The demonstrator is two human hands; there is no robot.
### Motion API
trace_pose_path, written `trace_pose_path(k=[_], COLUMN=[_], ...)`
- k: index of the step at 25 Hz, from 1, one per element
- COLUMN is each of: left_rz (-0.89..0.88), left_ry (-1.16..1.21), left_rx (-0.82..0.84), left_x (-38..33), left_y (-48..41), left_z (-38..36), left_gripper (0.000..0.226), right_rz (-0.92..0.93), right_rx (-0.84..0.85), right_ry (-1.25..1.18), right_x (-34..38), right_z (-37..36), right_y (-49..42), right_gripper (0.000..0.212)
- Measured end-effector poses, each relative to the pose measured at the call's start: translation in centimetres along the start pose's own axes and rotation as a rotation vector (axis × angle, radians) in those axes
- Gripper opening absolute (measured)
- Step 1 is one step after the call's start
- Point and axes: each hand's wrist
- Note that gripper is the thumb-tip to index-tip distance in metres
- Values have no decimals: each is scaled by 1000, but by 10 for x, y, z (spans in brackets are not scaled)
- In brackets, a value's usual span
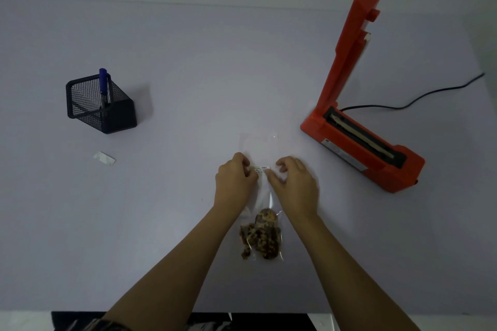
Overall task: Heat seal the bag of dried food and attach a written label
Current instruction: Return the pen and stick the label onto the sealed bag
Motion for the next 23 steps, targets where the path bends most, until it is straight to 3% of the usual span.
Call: trace_pose_path(k=[4, 8, 11, 17, 23], left_rz=[-195, -589, -773, -685, -664], left_ry=[-53, -206, -387, -541, -567], left_rx=[-47, -110, -145, -256, -241], left_x=[10, 40, 57, 56, 57], left_y=[3, -3, -11, -10, -14], left_z=[-3, -5, -5, -2, 1], left_gripper=[14, 29, 35, 39, 41], right_rz=[250, 335, 374, 455, 483], right_rx=[-7, -15, -47, -9, -2], right_ry=[121, 202, 231, 293, 335], right_x=[-10, -18, -24, -34, -35], right_z=[0, 1, -3, -9, -10], right_y=[7, 8, 9, 9, 8], right_gripper=[23, 30, 34, 29, 32])
Point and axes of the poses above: each hand's wrist, its own y-axis away from the middle knuckle, its own z-axis out of the back of the hand, x = y × z, and after that the axes turned 12 degrees about z, right-handed
